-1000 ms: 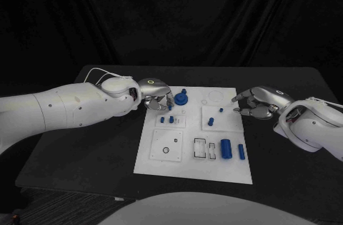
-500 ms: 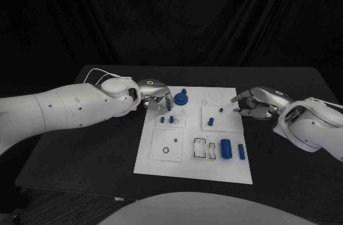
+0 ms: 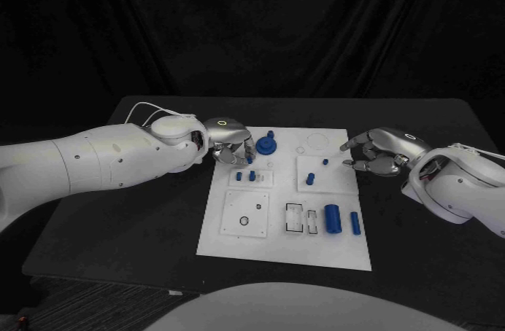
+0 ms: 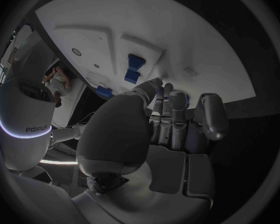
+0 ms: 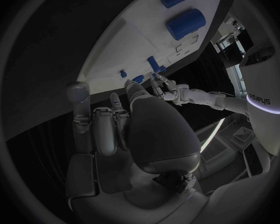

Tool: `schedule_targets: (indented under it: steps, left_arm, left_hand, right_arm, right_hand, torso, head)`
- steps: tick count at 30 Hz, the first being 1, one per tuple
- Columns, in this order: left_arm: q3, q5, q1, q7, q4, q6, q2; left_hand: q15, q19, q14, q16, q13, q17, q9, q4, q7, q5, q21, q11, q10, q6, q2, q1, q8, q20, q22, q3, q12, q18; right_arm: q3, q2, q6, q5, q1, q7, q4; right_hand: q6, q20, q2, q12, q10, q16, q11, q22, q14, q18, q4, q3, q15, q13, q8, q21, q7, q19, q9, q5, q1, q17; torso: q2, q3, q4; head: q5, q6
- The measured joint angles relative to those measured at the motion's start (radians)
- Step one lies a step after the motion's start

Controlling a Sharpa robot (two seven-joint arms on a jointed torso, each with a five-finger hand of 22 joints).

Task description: Assemble the parts on the task board

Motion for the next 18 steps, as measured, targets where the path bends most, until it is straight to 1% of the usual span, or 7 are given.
schedule_targets:
  steps: [10, 12, 13, 15, 17, 18]
  left_arm:
    - [0.0, 0.001, -0.002, 0.0, -0.004, 0.0, 0.002]
    - [0.0, 0.001, -0.003, -0.001, -0.004, 0.001, 0.002]
    - [0.0, 0.001, -0.003, -0.001, -0.004, 0.002, 0.001]
    - [0.0, 0.001, -0.005, -0.002, -0.005, 0.004, 0.0]
    - [-0.003, 0.0, -0.007, -0.005, -0.007, 0.009, -0.002]
    - [-0.003, 0.0, -0.008, -0.007, -0.007, 0.011, -0.003]
  left_hand:
    - [0.004, -0.002, -0.004, -0.006, -0.003, -0.004, 0.0, -0.003, 0.001, 0.0, -0.004, 0.0, 0.0, -0.002, -0.001, -0.001, 0.0, 0.003, 0.0, 0.003, -0.004, 0.0]
    - [0.007, -0.007, -0.007, -0.006, -0.007, -0.007, -0.002, -0.003, -0.001, 0.0, -0.009, 0.0, 0.0, -0.004, -0.001, -0.001, -0.006, 0.0, 0.0, 0.003, -0.013, 0.0]
    - [0.005, -0.007, -0.009, -0.01, -0.009, -0.009, -0.005, -0.005, -0.001, -0.002, -0.009, 0.0, 0.0, -0.015, -0.001, -0.001, -0.012, 0.0, 0.0, 0.005, -0.018, 0.0]
    - [0.004, -0.011, -0.011, -0.012, -0.015, -0.013, -0.012, -0.005, -0.008, -0.028, -0.017, 0.0, 0.0, -0.041, -0.005, -0.005, -0.027, 0.004, 0.0, 0.006, -0.027, 0.0]
    - [0.003, -0.012, -0.018, -0.018, -0.022, -0.018, -0.027, -0.003, -0.02, -0.063, -0.023, 0.0, 0.0, -0.092, -0.016, -0.017, -0.046, 0.005, 0.0, 0.006, -0.039, 0.0]
    - [0.003, -0.014, -0.018, -0.018, -0.025, -0.019, -0.034, 0.006, -0.029, -0.082, -0.023, 0.001, -0.001, -0.122, -0.024, -0.024, -0.049, 0.007, 0.0, 0.002, -0.043, 0.0]
  right_arm:
    - [0.0, 0.0, 0.001, 0.0, 0.0, -0.001, -0.001]
    - [0.0, 0.0, 0.001, 0.0, 0.0, -0.001, -0.001]
    - [0.0, 0.0, 0.001, 0.0, 0.0, -0.001, -0.001]
    - [0.0, 0.0, 0.001, 0.0, 0.0, -0.001, -0.001]
    - [0.0, -0.001, 0.001, 0.0, 0.0, -0.001, -0.001]
    - [0.0, -0.001, 0.001, 0.0, 0.0, -0.001, -0.001]
  right_hand:
    - [0.0, 0.0, 0.0, 0.0, 0.0, 0.0, 0.0, 0.0, 0.0, 0.0, 0.0, 0.0, 0.0, 0.0, 0.0, 0.0, 0.0, 0.0, 0.0, 0.0, 0.0, 0.0]
    - [0.0, 0.0, 0.0, 0.0, 0.0, 0.0, 0.0, 0.0, 0.0, 0.0, 0.0, 0.0, 0.0, 0.0, 0.0, 0.0, 0.0, 0.0, 0.0, 0.0, 0.0, 0.0]
    - [0.0, 0.0, 0.0, 0.0, 0.0, 0.0, 0.0, 0.0, 0.0, 0.0, -0.002, 0.002, 0.0, 0.0, 0.0, 0.0, 0.0, 0.0, 0.0, 0.0, 0.0, 0.0]
    - [0.0, 0.0, 0.0, 0.0, 0.0, 0.0, 0.0, 0.0, 0.0, 0.0, -0.003, 0.003, 0.0, 0.0, 0.0, -0.004, 0.0, 0.0, -0.001, 0.0, 0.0, 0.0]
    - [0.0, 0.0, 0.0, 0.0, 0.0, 0.0, 0.0, 0.0, 0.0, 0.0, -0.003, 0.003, 0.0, 0.0, 0.0, -0.006, 0.0, 0.0, -0.001, 0.0, 0.0, 0.0]
    - [0.0, 0.0, 0.0, 0.0, 0.0, 0.0, 0.0, 0.0, 0.0, 0.0, -0.003, 0.003, 0.0, 0.0, 0.0, -0.006, 0.0, 0.0, -0.001, 0.0, 0.0, 0.0]
  torso:
    - [0.0, 0.0, -0.0003]
    - [0.0, 0.0, -0.0002]
    - [0.0, 0.0, -0.0002]
    - [0.0, 0.0, 0.0002]
    - [0.0, 0.0, 0.0003]
    - [0.0, 0.0, 0.0005]
  head:
    - [0.0, 0.0]
    - [0.0, 0.0]
    - [0.0, 0.0]
    - [-0.001, 0.0]
    - [-0.001, 0.0]
    - [-0.001, 0.0]
